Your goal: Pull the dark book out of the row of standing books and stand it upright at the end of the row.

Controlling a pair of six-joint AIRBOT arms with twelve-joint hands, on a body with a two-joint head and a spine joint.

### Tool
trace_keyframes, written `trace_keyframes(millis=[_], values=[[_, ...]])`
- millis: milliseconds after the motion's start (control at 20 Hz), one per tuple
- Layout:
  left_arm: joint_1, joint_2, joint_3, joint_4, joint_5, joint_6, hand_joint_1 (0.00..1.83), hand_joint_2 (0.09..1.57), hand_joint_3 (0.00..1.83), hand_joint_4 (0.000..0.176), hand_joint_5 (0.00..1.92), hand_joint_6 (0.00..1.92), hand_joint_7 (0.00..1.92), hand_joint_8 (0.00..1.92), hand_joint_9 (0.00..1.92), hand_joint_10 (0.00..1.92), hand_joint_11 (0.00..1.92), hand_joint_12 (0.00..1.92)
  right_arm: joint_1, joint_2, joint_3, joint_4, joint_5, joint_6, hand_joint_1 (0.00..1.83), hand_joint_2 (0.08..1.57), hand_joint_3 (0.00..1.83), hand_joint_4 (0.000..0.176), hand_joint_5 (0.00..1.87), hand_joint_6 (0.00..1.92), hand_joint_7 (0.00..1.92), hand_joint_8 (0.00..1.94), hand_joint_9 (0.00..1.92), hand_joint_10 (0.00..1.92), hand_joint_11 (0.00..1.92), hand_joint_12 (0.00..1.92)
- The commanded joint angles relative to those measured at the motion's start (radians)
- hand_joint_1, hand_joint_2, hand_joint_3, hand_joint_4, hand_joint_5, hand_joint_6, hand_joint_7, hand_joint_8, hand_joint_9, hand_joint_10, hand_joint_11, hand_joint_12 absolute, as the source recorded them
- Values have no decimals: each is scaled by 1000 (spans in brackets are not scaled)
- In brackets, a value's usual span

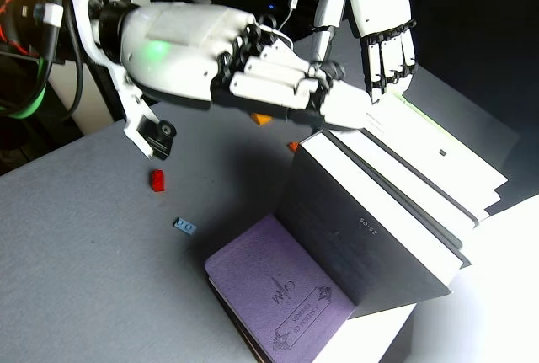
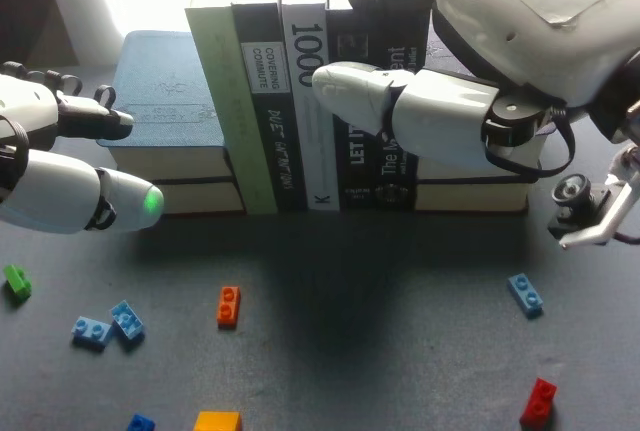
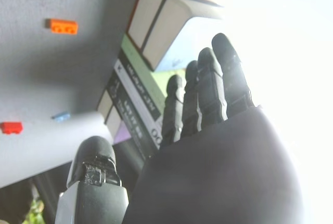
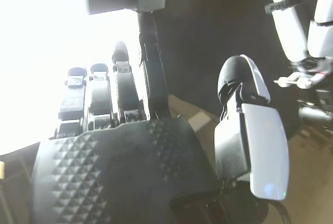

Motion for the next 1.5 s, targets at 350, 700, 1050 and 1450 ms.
trace_keyframes(millis=[350,700,1050,1450], values=[[-15,8,2,44,-57,4,0,1190,0,42,155,2,139,4,145,3,0,535,-32,57,-134,110,28,-158,0,1163,0,0,773,75,216,1,47,11,0,0],[-14,8,2,44,-57,4,0,1208,2,37,170,0,142,1,143,0,0,536,-63,118,-253,209,-8,-216,0,1167,0,0,784,74,210,3,41,7,0,0],[-14,8,2,44,-57,4,0,1208,3,35,165,2,151,1,145,0,0,537,-98,154,-333,281,-32,-263,0,1166,0,0,780,68,209,1,39,5,0,0],[-15,8,2,44,-57,4,0,1194,0,41,155,0,137,0,136,0,0,534,-168,168,-342,282,-66,-264,0,1170,1,0,789,67,218,3,41,5,0,0]])
